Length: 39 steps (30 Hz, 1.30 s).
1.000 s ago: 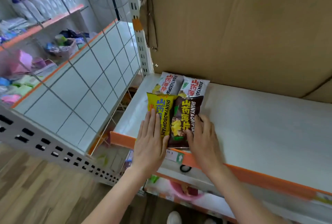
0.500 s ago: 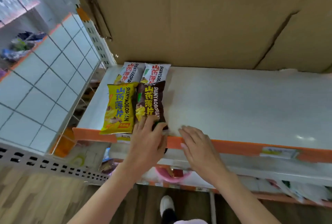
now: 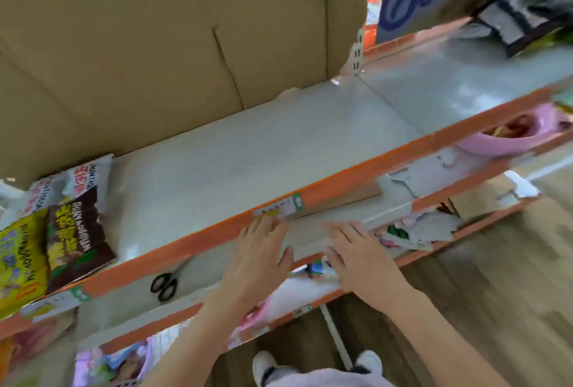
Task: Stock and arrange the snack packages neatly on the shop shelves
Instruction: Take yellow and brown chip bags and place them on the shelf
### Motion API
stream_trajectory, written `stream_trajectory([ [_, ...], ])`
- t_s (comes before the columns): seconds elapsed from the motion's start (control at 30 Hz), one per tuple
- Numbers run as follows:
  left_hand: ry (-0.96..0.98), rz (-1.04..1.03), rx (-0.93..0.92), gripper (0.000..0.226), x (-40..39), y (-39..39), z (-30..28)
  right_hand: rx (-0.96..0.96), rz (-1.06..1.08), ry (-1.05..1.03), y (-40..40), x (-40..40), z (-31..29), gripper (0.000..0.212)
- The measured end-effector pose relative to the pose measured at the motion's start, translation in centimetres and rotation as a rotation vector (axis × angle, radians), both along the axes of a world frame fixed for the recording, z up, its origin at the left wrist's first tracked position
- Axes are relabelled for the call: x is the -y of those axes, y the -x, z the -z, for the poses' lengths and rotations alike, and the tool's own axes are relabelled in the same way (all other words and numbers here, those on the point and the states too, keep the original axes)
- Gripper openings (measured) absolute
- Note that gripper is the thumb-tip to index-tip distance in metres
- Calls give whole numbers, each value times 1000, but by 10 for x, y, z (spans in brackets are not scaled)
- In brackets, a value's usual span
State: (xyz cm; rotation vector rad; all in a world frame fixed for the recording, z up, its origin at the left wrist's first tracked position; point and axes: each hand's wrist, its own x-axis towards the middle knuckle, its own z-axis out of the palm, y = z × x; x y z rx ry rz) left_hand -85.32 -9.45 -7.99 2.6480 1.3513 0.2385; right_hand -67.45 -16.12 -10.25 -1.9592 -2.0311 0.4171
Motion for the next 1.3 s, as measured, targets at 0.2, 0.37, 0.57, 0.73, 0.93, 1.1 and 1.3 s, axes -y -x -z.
stream_trajectory([
  [0.2,37,322,43,35,19,-126,-4,-20,292,-67,-88,71,2,38],
  [0.37,75,555,21,35,38,-201,1,-79,580,-118,-132,121,1,29],
  [0.57,131,743,10,35,50,-290,12,-92,850,-99,-180,163,-2,27],
  [0.73,137,846,84,35,44,-372,17,-98,939,-53,-245,159,-8,33],
  [0.93,146,832,192,26,3,-464,7,-41,898,-47,-343,118,-27,33],
  [1.1,134,776,229,33,-28,-510,0,10,816,-51,-402,75,-32,34],
  [1.3,125,644,223,28,-54,-546,0,-25,677,-25,-463,43,-23,37],
])
